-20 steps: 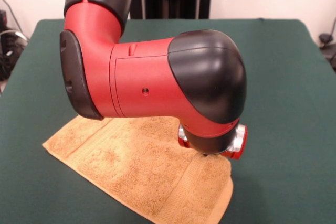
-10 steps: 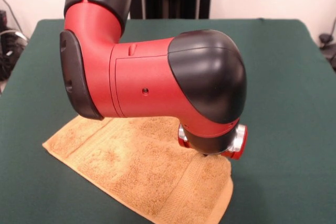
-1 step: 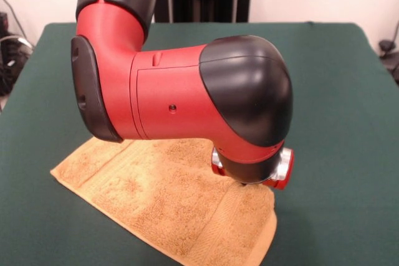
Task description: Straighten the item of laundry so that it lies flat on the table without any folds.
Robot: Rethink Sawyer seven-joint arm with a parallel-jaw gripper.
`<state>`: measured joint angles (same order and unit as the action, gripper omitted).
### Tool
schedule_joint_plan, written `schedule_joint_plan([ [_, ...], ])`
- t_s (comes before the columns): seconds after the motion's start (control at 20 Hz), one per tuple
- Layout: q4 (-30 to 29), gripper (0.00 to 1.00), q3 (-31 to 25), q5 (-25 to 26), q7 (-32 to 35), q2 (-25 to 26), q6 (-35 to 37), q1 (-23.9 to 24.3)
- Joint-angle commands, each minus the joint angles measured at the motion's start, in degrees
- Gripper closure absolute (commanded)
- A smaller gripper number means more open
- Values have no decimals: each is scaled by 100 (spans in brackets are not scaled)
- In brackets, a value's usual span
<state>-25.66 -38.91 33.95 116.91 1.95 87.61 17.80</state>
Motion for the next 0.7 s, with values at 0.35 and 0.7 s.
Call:
schedule_joint_plan([
  [0.35, -374, 100, 201, 735, -1969, 824, -2082, -108],
  [0.7, -428, 100, 215, 716, -2024, 765, -2039, -97],
])
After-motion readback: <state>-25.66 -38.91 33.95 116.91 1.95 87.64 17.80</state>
